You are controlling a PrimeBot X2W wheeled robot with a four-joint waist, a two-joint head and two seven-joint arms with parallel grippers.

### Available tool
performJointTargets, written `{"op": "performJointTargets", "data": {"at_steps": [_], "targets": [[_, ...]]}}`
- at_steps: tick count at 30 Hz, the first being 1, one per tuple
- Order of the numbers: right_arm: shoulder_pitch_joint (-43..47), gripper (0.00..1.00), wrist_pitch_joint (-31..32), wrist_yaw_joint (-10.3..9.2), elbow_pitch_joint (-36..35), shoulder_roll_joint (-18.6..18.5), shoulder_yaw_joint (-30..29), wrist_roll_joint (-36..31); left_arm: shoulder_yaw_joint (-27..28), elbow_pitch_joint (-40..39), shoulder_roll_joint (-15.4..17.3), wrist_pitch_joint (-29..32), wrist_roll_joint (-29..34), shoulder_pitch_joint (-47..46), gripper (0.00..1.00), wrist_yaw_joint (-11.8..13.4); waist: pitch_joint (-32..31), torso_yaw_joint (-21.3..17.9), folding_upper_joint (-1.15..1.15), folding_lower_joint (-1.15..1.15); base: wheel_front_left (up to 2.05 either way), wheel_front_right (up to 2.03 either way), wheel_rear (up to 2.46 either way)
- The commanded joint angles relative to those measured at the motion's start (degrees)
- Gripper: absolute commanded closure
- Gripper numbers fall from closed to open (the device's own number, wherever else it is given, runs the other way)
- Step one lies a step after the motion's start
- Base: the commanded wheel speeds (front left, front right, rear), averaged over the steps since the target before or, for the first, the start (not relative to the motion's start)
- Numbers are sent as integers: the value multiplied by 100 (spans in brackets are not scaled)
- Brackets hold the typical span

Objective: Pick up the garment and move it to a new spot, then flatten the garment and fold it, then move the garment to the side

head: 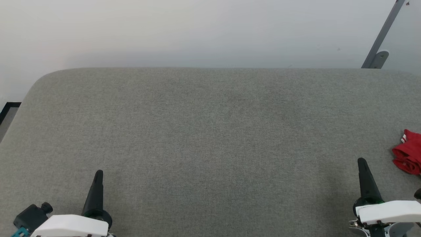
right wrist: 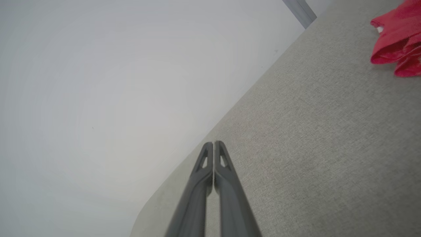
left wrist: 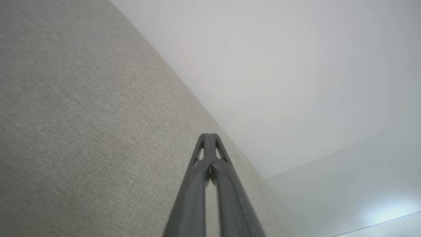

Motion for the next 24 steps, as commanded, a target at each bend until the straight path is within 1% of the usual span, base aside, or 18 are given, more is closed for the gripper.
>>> {"op": "performJointTargets", "data": {"at_steps": [1, 14, 24], "targets": [[-125, 100, 40, 1, -13, -38, 23, 202, 57, -27, 0, 52, -199, -161, 100, 6, -2, -7, 0, 0, 0, 0, 0], [-269, 100, 211, 1, 118, -47, 69, 991, 156, 76, -99, 271, -873, -322, 100, 7, -18, -60, 0, 0, 0, 0, 0], [-344, 100, 316, 1, 207, -52, 99, 1483, 220, 143, -168, 411, -1281, -412, 100, 8, -30, -97, 0, 0, 0, 0, 0]]}}
